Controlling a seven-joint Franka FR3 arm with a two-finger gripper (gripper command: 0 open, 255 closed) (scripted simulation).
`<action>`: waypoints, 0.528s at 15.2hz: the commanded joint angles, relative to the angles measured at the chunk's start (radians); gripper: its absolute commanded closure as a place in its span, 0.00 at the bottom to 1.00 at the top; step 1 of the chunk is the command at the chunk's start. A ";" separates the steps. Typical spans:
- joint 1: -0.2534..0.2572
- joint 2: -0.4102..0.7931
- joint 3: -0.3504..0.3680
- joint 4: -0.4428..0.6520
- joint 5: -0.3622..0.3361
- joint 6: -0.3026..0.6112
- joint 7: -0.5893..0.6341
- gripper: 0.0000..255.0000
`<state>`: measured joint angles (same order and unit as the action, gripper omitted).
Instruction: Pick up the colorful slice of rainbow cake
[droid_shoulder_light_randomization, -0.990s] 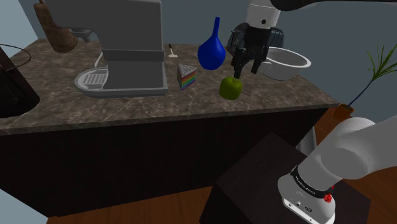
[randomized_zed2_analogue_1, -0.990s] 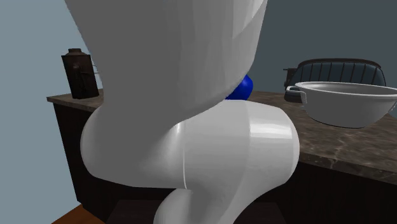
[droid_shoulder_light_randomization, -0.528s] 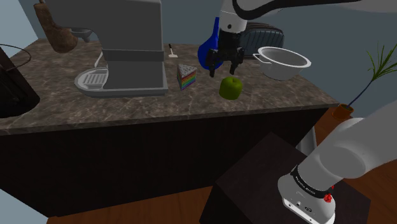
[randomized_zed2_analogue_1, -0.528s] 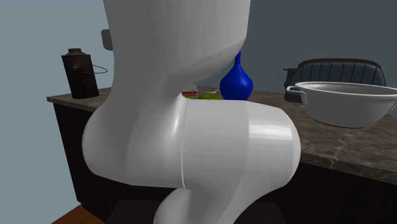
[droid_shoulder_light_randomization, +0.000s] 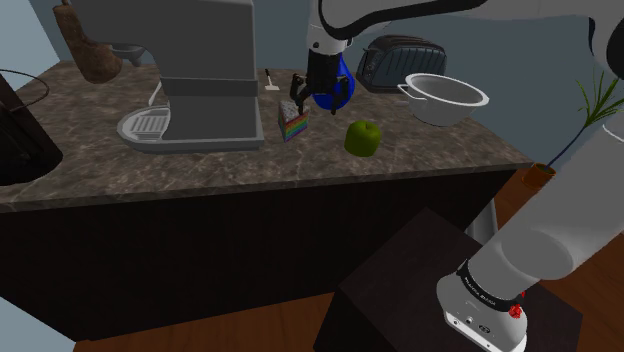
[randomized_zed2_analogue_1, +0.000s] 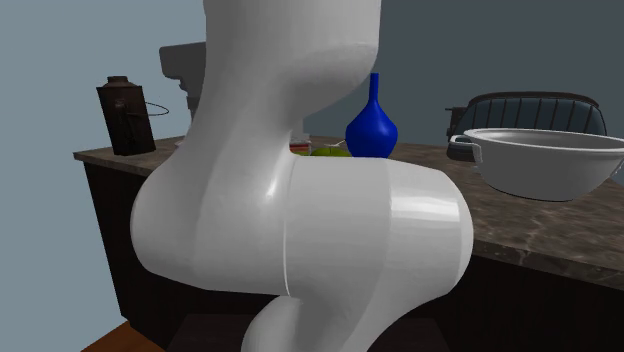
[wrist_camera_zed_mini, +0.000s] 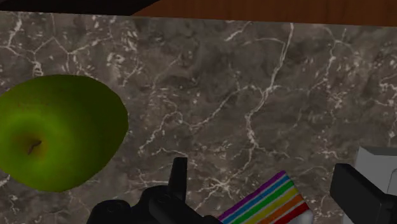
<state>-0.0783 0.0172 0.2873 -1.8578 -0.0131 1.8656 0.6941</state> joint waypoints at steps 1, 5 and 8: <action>0.000 0.086 -0.002 0.078 -0.029 0.010 0.056 0.00; 0.016 0.246 -0.016 0.247 -0.079 0.005 0.161 0.00; 0.033 0.369 -0.035 0.395 -0.110 -0.015 0.229 0.00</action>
<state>-0.0511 0.3511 0.2579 -1.4961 -0.1140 1.8460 0.8955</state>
